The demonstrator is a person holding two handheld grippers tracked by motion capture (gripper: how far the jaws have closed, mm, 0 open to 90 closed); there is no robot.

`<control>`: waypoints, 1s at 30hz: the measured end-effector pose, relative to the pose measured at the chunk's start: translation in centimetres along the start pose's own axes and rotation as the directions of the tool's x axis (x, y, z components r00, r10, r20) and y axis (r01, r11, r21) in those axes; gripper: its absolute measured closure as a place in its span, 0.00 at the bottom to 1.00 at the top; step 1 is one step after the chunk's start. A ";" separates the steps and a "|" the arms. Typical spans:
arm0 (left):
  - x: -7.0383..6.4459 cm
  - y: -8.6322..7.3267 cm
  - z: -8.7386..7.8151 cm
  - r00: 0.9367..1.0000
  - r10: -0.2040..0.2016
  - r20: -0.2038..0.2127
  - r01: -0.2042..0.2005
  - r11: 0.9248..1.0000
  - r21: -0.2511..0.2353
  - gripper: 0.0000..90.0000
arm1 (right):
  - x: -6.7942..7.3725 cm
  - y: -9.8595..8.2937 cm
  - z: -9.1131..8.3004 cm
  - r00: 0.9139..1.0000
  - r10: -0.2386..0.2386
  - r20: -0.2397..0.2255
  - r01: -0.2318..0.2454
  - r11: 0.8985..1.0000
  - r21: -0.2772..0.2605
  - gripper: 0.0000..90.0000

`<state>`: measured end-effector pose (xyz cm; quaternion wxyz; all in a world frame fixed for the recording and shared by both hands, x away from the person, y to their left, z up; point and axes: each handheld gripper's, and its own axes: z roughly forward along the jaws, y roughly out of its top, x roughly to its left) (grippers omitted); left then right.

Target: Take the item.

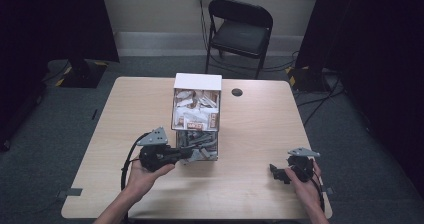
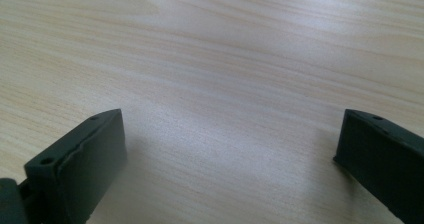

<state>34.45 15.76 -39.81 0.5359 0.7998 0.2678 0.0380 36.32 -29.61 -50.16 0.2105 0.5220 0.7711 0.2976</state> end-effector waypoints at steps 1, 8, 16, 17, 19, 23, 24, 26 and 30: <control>0.0 0.0 0.0 1.000 0.000 0.000 0.000 1.000 0.000 1.00 | 0.0 0.0 0.0 1.000 -0.001 0.000 0.001 1.000 -0.001 0.00; 0.3 -0.3 -0.9 1.000 -0.015 -0.004 0.015 1.000 -0.012 1.00 | 0.0 0.0 0.0 1.000 0.000 -0.001 0.000 1.000 0.000 0.00; 0.4 -0.5 -2.0 1.000 -0.020 -0.013 0.019 1.000 -0.023 1.00 | 0.0 0.0 0.0 1.000 0.000 0.000 0.000 1.000 -0.001 0.00; 0.4 -0.5 -2.2 1.000 -0.020 -0.013 0.020 0.999 -0.025 1.00 | 0.0 0.0 0.0 1.000 0.000 0.000 0.000 1.000 -0.001 0.00; 0.5 -0.6 -2.5 1.000 -0.021 -0.017 0.020 1.000 -0.024 1.00 | 0.0 0.0 0.0 1.000 0.000 0.000 0.000 1.000 -0.001 0.00; 0.7 -0.8 -3.3 0.999 -0.022 -0.028 0.022 0.999 -0.025 1.00 | 0.0 0.0 0.0 1.000 0.000 -0.001 0.000 1.000 0.000 0.00; 0.8 -0.9 -3.6 0.999 -0.032 -0.028 0.031 0.999 -0.039 1.00 | 0.0 0.0 0.0 1.000 0.000 0.000 0.000 1.000 -0.001 0.00; 0.9 -0.9 -3.9 0.999 -0.037 -0.035 0.036 0.998 -0.045 1.00 | 0.0 0.0 0.0 1.000 -0.001 0.000 0.001 1.000 -0.001 0.00; 1.1 -0.9 -4.5 0.998 -0.040 -0.044 0.038 0.998 -0.050 1.00 | 0.0 0.0 0.0 1.000 -0.001 0.000 0.001 1.000 0.000 0.00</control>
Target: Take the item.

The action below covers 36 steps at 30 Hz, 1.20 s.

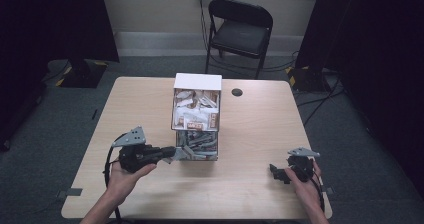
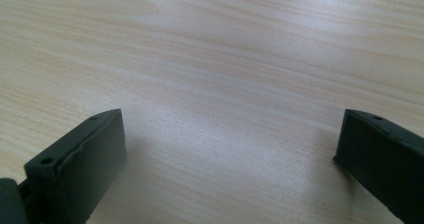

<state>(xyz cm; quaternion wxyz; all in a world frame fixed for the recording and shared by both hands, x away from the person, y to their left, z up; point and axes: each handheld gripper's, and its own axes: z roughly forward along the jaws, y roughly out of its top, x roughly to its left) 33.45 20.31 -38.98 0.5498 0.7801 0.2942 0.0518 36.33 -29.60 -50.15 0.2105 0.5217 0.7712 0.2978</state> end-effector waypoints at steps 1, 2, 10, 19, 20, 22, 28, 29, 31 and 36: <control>0.0 0.0 -0.1 1.000 -0.004 -0.003 0.004 1.000 -0.002 1.00 | 0.0 0.0 0.0 1.000 0.000 0.000 0.000 1.000 0.000 0.00; 0.1 0.1 -0.3 1.000 -0.001 -0.004 0.001 1.000 -0.001 1.00 | 0.0 0.0 0.0 1.000 0.000 0.000 0.000 1.000 0.000 0.00; 0.0 -0.1 -1.2 0.999 0.013 -0.030 -0.013 1.000 0.004 1.00 | 0.0 0.0 0.0 1.000 0.000 0.000 0.000 1.000 0.000 0.00; 0.7 0.0 -3.0 0.998 0.003 -0.059 -0.004 1.000 -0.009 1.00 | 0.0 0.0 0.0 1.000 0.000 0.000 0.000 1.000 0.000 0.00; 0.9 0.0 -3.2 0.998 0.001 -0.070 -0.001 1.000 -0.008 1.00 | 0.0 0.0 0.0 1.000 0.000 0.000 0.000 1.000 0.000 0.00; 1.1 0.0 -3.5 0.997 -0.003 -0.079 0.002 1.000 -0.011 1.00 | 0.0 0.0 0.0 1.000 0.000 0.000 0.000 1.000 0.000 0.00; 1.8 -0.2 -4.3 0.994 -0.011 -0.113 0.009 1.000 -0.014 1.00 | 0.0 0.0 0.0 1.000 0.000 0.000 0.000 1.000 0.000 0.00; 1.9 -0.2 -4.5 0.993 -0.016 -0.119 0.014 1.000 -0.016 1.00 | 0.0 0.0 0.0 1.000 0.000 0.000 0.000 1.000 0.000 0.00; 2.1 -0.2 -4.6 0.991 -0.018 -0.129 0.016 1.000 -0.016 1.00 | 0.0 0.0 0.0 1.000 0.000 0.000 0.000 1.000 0.000 0.00; 2.7 -0.3 -5.0 0.988 -0.032 -0.151 0.029 0.999 -0.017 1.00 | 0.0 0.0 0.0 1.000 0.000 0.000 0.000 1.000 0.000 0.00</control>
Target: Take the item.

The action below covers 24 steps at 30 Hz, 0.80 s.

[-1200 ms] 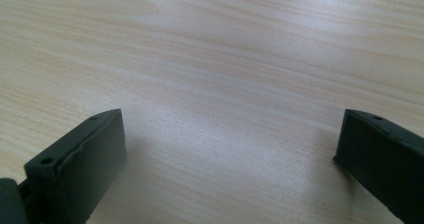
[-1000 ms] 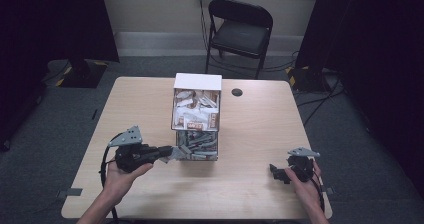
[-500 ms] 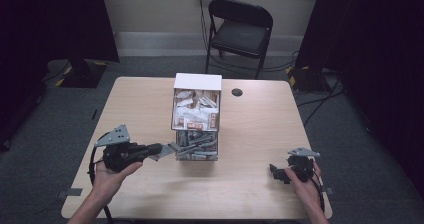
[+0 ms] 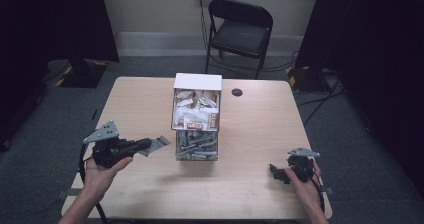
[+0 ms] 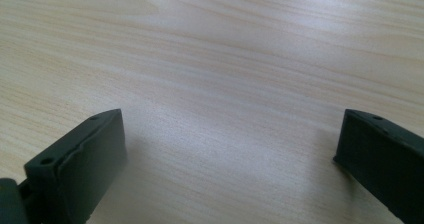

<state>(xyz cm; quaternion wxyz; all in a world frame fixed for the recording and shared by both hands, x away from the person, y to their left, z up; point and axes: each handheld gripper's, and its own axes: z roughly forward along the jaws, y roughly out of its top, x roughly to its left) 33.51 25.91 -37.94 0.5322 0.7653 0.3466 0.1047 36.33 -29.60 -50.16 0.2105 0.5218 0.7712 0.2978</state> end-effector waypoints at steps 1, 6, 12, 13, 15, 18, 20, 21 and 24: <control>0.2 0.0 0.0 1.000 -0.002 -0.001 0.002 1.000 0.001 1.00 | 0.0 0.0 0.0 1.000 0.000 0.000 0.000 1.000 0.000 0.00; 1.2 0.0 0.3 0.999 -0.023 -0.022 0.023 1.000 0.004 1.00 | 0.0 0.0 0.0 1.000 0.000 0.000 0.000 1.000 0.000 0.00; 2.3 -0.2 0.9 0.998 -0.034 -0.044 0.035 0.999 0.021 1.00 | 0.0 0.0 0.0 1.000 0.001 0.000 -0.001 1.000 0.000 0.00; 2.5 -0.2 1.0 0.998 -0.039 -0.045 0.040 0.999 0.023 1.00 | 0.0 0.0 0.0 1.000 0.001 0.000 -0.001 1.000 0.000 0.00; 3.0 -0.3 1.6 0.998 -0.036 -0.053 0.038 0.999 0.038 1.00 | 0.0 0.0 0.0 1.000 0.000 0.000 0.000 1.000 0.000 0.00; 3.3 -0.4 2.2 0.997 -0.038 -0.062 0.041 0.998 0.039 1.00 | 0.0 0.0 0.0 1.000 0.000 0.000 0.000 1.000 0.000 0.00; 3.5 -0.4 2.4 0.997 -0.042 -0.065 0.044 0.998 0.038 1.00 | 0.0 0.0 0.0 1.000 0.000 0.000 0.000 1.000 0.000 0.00; 3.6 -0.5 2.7 0.997 -0.043 -0.066 0.046 0.998 0.045 1.00 | 0.0 0.0 0.0 1.000 0.000 0.000 0.000 1.000 0.000 0.00; 4.3 -0.8 3.7 0.996 -0.047 -0.074 0.052 0.996 0.069 1.00 | 0.0 0.0 0.0 1.000 0.000 0.000 0.000 1.000 0.000 0.00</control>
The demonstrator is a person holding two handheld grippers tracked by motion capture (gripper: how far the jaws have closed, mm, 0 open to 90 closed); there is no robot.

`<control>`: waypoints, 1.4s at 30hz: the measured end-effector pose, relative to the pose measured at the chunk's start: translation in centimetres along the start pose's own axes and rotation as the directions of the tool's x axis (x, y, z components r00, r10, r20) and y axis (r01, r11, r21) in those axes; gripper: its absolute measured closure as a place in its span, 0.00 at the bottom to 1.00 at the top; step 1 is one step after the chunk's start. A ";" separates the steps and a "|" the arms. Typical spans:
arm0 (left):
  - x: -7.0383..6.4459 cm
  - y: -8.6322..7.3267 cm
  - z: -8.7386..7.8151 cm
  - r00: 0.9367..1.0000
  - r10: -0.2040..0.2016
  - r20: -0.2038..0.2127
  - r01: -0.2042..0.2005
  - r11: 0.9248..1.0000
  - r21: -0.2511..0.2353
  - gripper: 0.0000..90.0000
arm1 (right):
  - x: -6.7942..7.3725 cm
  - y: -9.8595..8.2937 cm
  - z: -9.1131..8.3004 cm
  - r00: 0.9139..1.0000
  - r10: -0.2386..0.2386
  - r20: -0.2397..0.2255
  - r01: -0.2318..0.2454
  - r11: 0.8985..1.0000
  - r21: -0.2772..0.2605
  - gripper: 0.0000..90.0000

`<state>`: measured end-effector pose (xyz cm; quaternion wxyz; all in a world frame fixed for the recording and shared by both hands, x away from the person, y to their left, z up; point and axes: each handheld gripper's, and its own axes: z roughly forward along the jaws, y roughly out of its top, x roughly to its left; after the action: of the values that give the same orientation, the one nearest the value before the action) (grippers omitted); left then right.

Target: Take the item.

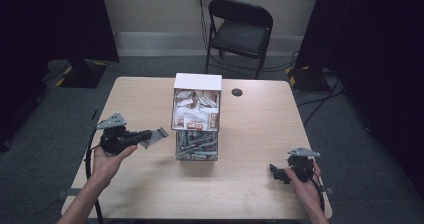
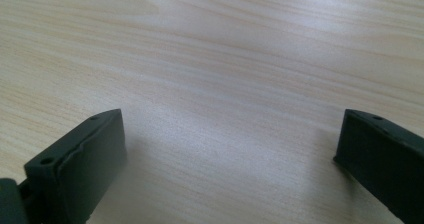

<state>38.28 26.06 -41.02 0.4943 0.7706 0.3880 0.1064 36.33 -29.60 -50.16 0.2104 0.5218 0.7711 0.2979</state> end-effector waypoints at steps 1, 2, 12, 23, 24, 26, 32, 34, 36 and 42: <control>0.0 0.0 0.0 1.000 0.000 0.000 0.000 1.000 0.000 1.00 | 0.0 0.0 0.0 1.000 0.000 0.000 0.000 1.000 0.000 0.00; 0.2 -0.1 0.3 1.000 -0.008 0.001 0.008 1.000 -0.002 1.00 | 0.0 0.0 0.0 1.000 0.000 0.000 0.000 1.000 0.000 0.00; 0.9 -1.3 2.9 1.000 -0.019 -0.008 0.020 0.999 0.049 1.00 | 0.0 0.0 0.0 1.000 0.000 0.000 0.000 1.000 0.000 0.00; 1.0 -1.7 4.6 0.999 -0.034 -0.007 0.034 0.996 0.084 1.00 | 0.0 0.0 0.0 1.000 0.000 0.000 0.000 1.000 0.000 0.00; 0.7 -1.8 5.0 1.000 -0.028 0.003 0.027 0.995 0.100 1.00 | 0.0 0.0 0.0 1.000 0.001 -0.002 -0.001 1.000 0.002 0.00; 0.8 -2.0 5.3 1.000 -0.027 0.004 0.027 0.994 0.110 1.00 | 0.0 0.0 0.0 1.000 0.001 -0.002 -0.001 1.000 0.002 0.00; 1.6 -2.4 6.2 0.999 -0.045 -0.010 0.046 0.989 0.139 1.00 | 0.0 0.0 0.0 1.000 0.001 -0.002 -0.001 1.000 0.002 0.00; 1.9 -2.5 6.3 0.998 -0.064 -0.007 0.064 0.990 0.124 1.00 | 0.0 0.0 0.0 1.000 0.001 -0.001 -0.001 1.000 0.002 0.00; 2.0 -2.5 6.3 0.998 -0.065 -0.011 0.066 0.990 0.121 1.00 | 0.0 0.0 0.0 1.000 0.001 -0.002 -0.001 1.000 0.002 0.00; 2.5 -2.6 6.3 0.998 -0.063 -0.031 0.066 0.992 0.106 1.00 | 0.0 0.0 0.0 1.000 0.001 -0.002 -0.001 1.000 0.002 0.00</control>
<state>42.17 24.08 -46.81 0.4499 0.7815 0.4247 0.0800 36.31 -29.59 -50.14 0.2090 0.5223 0.7713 0.2977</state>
